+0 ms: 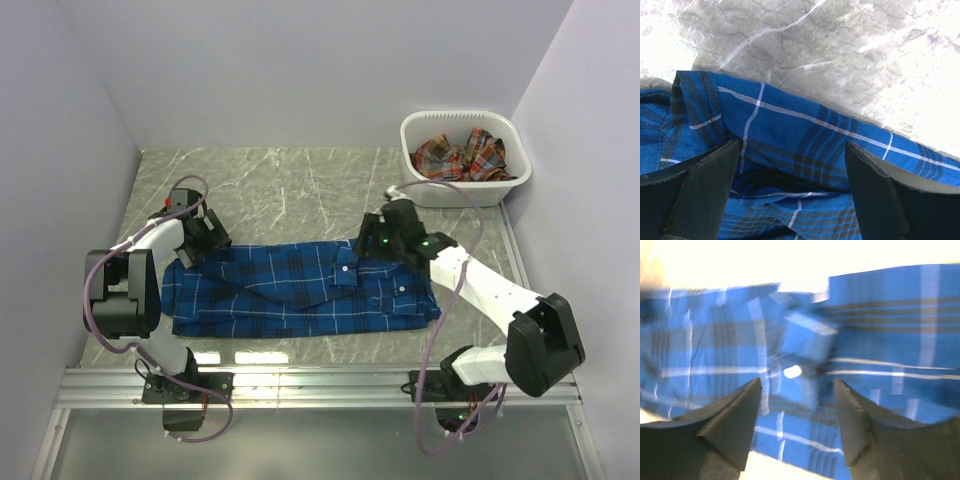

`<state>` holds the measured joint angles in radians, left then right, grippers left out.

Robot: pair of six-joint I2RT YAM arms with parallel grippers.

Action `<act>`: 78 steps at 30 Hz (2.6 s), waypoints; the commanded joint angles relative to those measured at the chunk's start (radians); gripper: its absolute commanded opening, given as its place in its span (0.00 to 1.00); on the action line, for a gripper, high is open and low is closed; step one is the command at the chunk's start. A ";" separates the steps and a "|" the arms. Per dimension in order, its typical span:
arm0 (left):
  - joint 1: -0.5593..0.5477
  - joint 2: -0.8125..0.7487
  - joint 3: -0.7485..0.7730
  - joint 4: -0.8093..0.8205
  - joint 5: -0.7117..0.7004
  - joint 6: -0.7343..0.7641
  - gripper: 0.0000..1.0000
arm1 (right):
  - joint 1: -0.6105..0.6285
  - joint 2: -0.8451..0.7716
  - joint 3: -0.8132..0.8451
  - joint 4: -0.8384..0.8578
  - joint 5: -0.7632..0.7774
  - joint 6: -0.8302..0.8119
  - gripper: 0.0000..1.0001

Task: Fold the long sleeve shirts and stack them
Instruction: Fold the shirt

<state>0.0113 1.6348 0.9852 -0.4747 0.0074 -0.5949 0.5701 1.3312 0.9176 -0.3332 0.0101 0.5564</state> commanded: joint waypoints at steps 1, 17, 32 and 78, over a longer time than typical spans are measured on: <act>-0.005 -0.038 -0.008 0.013 0.017 0.009 0.92 | -0.103 0.000 -0.094 0.117 -0.137 0.089 0.72; -0.005 -0.038 -0.010 0.010 0.009 0.010 0.92 | -0.190 0.256 -0.160 0.483 -0.370 0.145 0.65; -0.005 -0.024 -0.002 0.005 0.014 0.010 0.92 | -0.190 0.200 -0.151 0.427 -0.368 0.082 0.22; -0.005 -0.023 0.003 -0.004 -0.017 0.027 0.93 | -0.268 0.243 0.165 -0.322 0.225 -0.084 0.03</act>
<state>0.0113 1.6333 0.9813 -0.4793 -0.0048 -0.5869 0.3088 1.5532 1.0306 -0.6331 0.1871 0.4873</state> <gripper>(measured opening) 0.930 0.026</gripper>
